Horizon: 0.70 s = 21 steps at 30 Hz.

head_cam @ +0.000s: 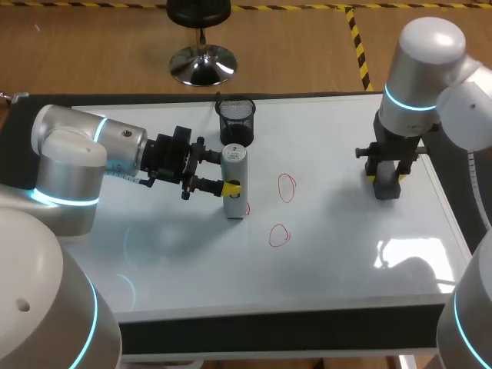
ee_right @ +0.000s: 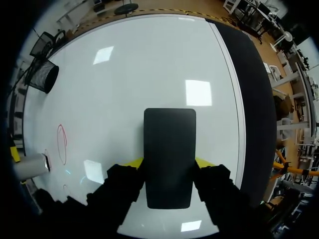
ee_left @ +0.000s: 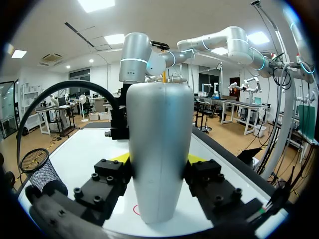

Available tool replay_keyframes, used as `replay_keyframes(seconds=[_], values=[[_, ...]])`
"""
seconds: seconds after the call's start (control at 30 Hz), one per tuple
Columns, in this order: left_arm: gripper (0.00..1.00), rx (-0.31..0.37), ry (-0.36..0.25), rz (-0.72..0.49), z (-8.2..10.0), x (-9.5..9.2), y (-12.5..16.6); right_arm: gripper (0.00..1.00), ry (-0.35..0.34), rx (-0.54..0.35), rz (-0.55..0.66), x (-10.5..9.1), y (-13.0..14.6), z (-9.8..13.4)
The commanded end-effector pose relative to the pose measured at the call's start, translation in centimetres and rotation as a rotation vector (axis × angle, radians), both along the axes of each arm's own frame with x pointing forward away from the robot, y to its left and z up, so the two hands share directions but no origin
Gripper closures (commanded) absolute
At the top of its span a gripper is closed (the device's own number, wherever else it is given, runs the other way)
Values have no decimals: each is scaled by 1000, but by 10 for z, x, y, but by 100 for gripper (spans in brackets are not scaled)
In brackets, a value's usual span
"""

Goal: Pick up the inspection probe, press it on each red-marked spot on the whiteboard one by one, put down the probe, pick up the eraser, and wipe off all the red marks.

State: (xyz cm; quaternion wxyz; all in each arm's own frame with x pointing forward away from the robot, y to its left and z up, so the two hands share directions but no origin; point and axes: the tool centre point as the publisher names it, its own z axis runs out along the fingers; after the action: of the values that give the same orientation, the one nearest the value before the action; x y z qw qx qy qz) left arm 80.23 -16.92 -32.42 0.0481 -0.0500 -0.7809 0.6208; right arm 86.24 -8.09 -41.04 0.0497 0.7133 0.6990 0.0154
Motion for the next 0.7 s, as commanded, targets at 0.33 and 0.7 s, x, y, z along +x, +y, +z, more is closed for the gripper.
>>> replay_keyframes(seconds=[0.33, 0.7], values=[[100, 7, 10, -16, -14, -3, -5, 100, 0, 1, 1, -1, -1, 2], [100, 22, -21, -30, 22, 2, -3, 100, 0, 1, 1, -1, -1, 2]])
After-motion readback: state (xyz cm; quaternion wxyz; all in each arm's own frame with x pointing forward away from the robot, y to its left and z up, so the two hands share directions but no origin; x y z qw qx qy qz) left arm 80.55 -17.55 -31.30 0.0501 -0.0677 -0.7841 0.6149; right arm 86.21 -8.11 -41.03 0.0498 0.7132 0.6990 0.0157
